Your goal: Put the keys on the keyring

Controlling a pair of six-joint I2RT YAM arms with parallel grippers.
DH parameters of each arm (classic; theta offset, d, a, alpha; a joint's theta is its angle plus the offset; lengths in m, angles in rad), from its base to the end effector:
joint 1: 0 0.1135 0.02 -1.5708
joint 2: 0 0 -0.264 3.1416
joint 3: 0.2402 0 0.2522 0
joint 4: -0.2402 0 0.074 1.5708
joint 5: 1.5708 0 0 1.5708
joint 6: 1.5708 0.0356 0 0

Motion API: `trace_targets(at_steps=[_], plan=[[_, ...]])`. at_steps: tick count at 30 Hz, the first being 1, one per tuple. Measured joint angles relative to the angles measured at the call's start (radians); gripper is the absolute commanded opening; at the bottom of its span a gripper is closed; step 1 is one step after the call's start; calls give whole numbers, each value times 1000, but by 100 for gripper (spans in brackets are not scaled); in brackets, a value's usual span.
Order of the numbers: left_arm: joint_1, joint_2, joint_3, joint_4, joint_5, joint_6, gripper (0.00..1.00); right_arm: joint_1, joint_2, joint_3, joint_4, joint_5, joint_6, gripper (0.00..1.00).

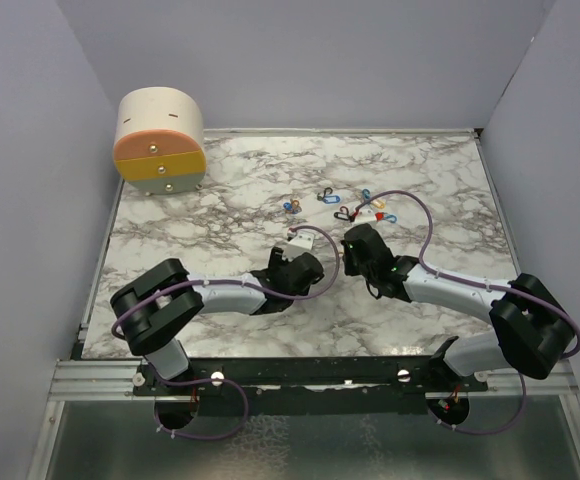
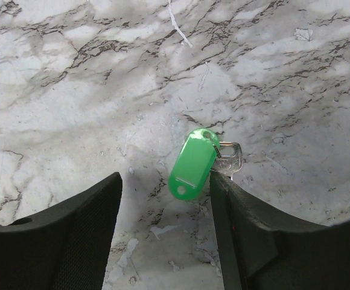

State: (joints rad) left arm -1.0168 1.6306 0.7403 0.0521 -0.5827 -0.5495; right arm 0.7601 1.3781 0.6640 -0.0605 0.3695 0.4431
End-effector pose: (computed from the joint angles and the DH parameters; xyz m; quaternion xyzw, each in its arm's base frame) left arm 0.1776 -0.2498 0.1473 0.1070 0.8938 -0.0520 0.4323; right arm 0.2049 0.1770 0.1825 -0.0727 0.9060 0.0761 0.4100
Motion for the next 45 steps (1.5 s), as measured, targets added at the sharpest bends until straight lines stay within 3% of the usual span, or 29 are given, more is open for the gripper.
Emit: trace_targets(at_steps=[11,16,30,45], plan=[[0,-64,14,-76,-47,18,65,0,0,-2,0,0,0,1],[0,-137,14,-68,-51,17,67,0,0,-2,1,0,-1,1],[0,-142,-16,-30,-31,-10,67,0,57,-2,18,-47,-9,1],[33,-388,-170,0,-16,-55,77,51,202,52,68,-127,-3,1]])
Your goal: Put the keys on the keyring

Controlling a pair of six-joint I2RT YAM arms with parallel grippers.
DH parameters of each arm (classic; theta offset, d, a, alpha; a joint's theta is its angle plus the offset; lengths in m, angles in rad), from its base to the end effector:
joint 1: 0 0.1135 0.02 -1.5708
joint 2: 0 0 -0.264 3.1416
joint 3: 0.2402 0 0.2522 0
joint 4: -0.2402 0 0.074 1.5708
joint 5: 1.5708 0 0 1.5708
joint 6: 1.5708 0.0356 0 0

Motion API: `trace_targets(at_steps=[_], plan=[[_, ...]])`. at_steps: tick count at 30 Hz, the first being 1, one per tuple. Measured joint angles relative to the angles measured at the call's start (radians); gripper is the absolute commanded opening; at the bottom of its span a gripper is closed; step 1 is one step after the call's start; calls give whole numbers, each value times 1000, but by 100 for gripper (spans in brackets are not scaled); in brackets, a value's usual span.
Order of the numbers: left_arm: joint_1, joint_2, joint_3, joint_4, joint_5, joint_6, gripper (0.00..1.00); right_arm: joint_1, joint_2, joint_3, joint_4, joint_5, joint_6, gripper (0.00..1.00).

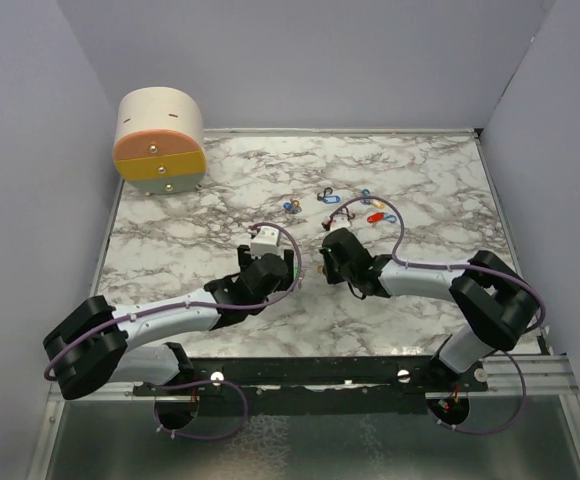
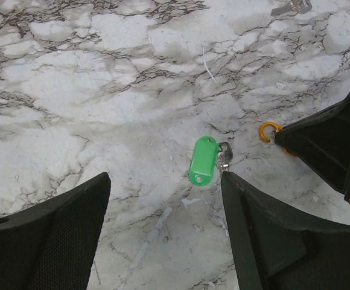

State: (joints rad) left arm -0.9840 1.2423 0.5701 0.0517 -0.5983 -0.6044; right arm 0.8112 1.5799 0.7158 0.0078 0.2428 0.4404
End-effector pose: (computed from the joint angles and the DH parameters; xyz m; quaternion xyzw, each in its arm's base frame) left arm 0.1540 -0.1954 0.1977 0.0279 0.8599 -0.1282 0.4933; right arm 0.2116 0.2103 0.1481 -0.1298 0.9218 0.1114 0.3478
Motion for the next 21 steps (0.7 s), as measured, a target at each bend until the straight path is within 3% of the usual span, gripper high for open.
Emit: trace_targets(at_steps=[21], plan=[[27,-99,-66,0,8,-13,77,75,128,145,7,-2,8,1]])
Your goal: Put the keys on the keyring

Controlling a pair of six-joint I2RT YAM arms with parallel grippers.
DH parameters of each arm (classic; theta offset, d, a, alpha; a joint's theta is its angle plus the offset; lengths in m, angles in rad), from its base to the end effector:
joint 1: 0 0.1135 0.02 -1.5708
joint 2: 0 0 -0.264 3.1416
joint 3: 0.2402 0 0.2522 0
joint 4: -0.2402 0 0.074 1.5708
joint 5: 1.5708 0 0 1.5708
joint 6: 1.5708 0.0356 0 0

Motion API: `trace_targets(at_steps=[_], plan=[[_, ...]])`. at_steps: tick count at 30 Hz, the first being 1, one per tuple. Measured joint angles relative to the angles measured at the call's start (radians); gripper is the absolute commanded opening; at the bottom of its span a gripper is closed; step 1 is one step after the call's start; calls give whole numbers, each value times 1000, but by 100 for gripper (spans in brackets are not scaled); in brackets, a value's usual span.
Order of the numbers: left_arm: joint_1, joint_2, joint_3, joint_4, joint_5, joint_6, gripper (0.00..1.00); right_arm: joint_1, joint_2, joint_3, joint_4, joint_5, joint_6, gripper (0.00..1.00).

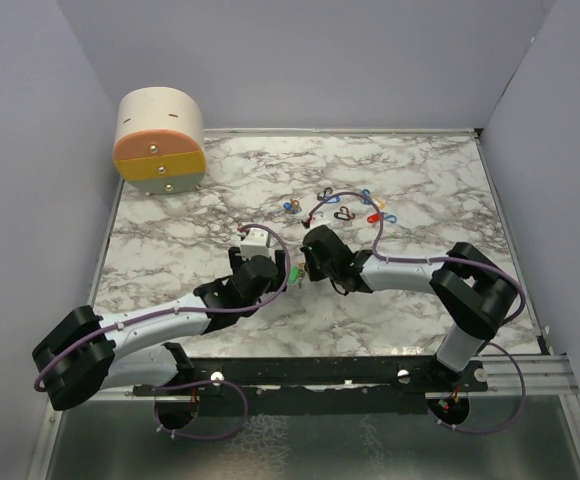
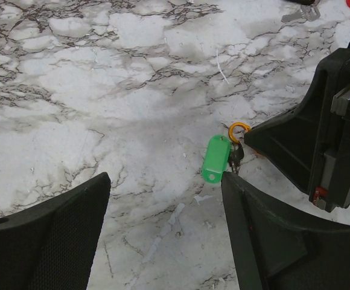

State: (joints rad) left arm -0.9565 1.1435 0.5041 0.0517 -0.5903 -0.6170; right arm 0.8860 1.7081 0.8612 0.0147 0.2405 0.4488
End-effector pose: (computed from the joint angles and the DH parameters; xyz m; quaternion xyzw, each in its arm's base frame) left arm 0.1483 -0.1758 0.1983 0.0072 0.8546 -0.1387 0.5005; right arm 0.2194 0.2552 0.1509 -0.1585 0.9132 0.1339 0.3507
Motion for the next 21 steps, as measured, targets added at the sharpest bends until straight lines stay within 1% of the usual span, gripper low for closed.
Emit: trace_targets(at_steps=[21], plan=[[11,-16,-6,0,5,-2,77,18,26,23,-7,1,3,1]])
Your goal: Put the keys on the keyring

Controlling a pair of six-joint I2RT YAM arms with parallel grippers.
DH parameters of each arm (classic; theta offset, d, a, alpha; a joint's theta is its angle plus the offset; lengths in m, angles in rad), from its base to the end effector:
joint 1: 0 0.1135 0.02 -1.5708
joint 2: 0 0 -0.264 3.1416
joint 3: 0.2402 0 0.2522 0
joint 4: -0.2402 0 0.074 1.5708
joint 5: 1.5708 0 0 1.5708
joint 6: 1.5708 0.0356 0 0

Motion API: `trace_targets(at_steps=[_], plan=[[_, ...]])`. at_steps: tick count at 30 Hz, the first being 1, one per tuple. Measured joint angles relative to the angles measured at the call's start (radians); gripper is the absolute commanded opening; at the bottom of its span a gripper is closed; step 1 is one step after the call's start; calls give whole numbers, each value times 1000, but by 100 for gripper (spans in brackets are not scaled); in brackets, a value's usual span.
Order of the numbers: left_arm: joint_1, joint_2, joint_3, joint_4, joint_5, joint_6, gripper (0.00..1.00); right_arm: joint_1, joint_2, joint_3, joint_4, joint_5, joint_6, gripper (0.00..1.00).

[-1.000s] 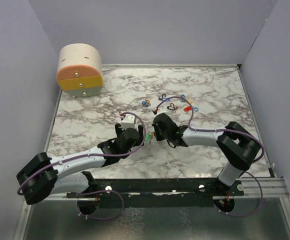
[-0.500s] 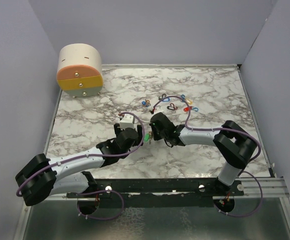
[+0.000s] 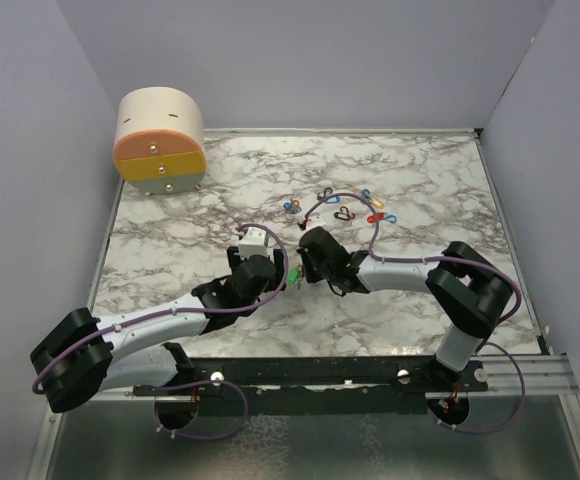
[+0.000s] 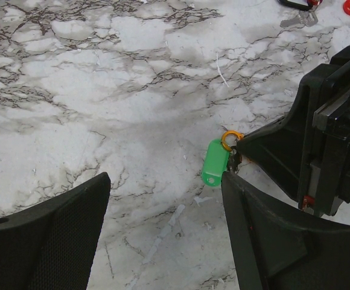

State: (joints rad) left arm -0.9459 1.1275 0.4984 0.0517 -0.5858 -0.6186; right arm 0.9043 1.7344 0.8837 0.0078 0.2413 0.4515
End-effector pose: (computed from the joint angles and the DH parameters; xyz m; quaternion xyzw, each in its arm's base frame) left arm 0.1488 -0.1726 0.1998 0.0014 0.8529 -0.1415 0.5025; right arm 0.2180 0.2634 0.1483 -0.1665 0.9136 0.1340 0.3458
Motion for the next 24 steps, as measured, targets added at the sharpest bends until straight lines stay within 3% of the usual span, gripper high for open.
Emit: trace_targets(at_steps=[24], plan=[[9,-2,-2,0,8,0,77,19,-3,0,-6,1,12,1]])
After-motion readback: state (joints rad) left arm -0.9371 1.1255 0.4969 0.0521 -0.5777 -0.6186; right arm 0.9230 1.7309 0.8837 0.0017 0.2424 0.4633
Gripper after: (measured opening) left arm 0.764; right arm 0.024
